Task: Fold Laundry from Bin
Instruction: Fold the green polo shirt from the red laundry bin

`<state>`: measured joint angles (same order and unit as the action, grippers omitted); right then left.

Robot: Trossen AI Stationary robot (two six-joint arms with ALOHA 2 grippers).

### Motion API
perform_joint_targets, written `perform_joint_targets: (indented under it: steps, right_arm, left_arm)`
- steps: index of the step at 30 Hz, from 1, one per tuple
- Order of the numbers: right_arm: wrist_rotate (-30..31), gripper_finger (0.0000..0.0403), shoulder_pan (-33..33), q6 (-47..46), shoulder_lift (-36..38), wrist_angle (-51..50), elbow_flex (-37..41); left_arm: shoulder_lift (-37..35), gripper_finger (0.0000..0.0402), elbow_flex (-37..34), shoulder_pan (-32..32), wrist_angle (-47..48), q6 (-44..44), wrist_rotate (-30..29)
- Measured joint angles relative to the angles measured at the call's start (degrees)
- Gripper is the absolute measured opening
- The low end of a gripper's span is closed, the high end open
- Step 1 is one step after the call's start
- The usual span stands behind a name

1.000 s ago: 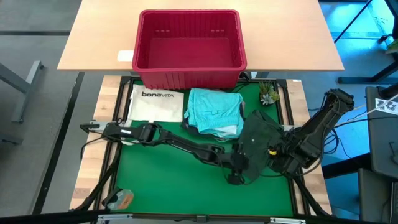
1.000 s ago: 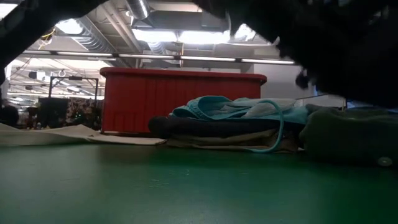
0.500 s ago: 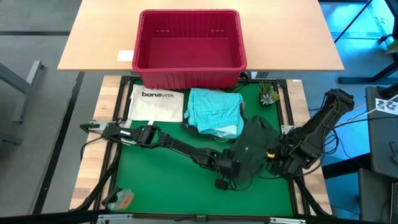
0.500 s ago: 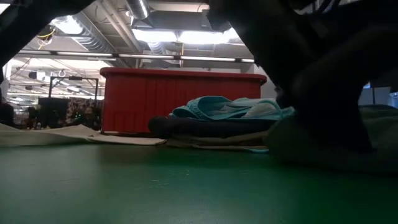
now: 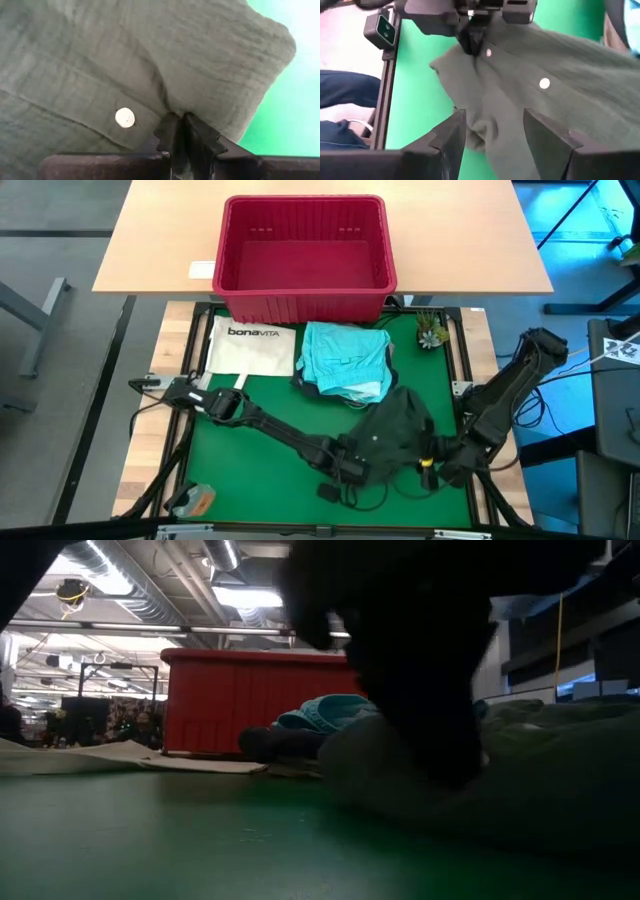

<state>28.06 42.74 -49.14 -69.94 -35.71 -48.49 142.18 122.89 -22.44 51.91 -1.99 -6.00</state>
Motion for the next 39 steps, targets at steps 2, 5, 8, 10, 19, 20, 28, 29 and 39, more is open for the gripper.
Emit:
perform_joint_targets:
  steps: [2, 5, 8, 10, 19, 20, 28, 29, 39]
  right_arm:
    - [0.25, 0.0198, 0.00, 1.47, -2.41, 2.06, 0.00]
    - [-0.09, 0.0198, 0.00, 1.68, -6.57, 2.64, 0.01]
    - [-0.15, 0.0198, 0.00, 1.67, -10.38, 2.33, 0.02]
    - [-0.14, 0.0198, -0.01, 1.67, -12.41, 1.94, 0.02]
    - [4.78, 0.0198, -0.48, 1.52, -17.20, -7.46, 0.02]
    - [5.02, 0.0198, -0.76, 1.50, -17.55, -8.32, 0.04]
    - [4.69, 0.0198, -5.16, 2.12, -19.05, -9.97, -0.03]
    - [4.35, 0.0198, -5.45, 3.20, -18.75, -10.97, -0.44]
    - [4.52, 0.0198, -5.22, 5.00, -16.43, -17.54, -10.66]
  left_arm:
    - [-0.28, 0.0030, 0.00, -1.01, 2.80, -0.91, 0.24]
    - [-0.29, 0.0030, 0.02, -2.65, 4.98, -0.95, -0.05]
    - [-0.38, 0.0030, 0.02, -4.19, 7.42, -1.00, -0.05]
    - [-0.38, 0.0030, 0.07, -5.15, 8.83, -0.95, -0.09]
    - [-0.40, 0.0030, 0.07, -7.90, 11.36, -0.93, -2.11]
    - [-0.40, 0.0030, 0.07, -8.07, 11.58, -0.94, -2.44]
    - [-0.38, 0.0030, 0.06, -8.19, 11.86, -0.93, -3.67]
    - [-0.38, 0.0030, 0.04, -8.19, 11.86, -0.93, -3.79]
    - [-0.34, 0.0030, 0.01, -8.17, 11.75, -0.93, -3.98]
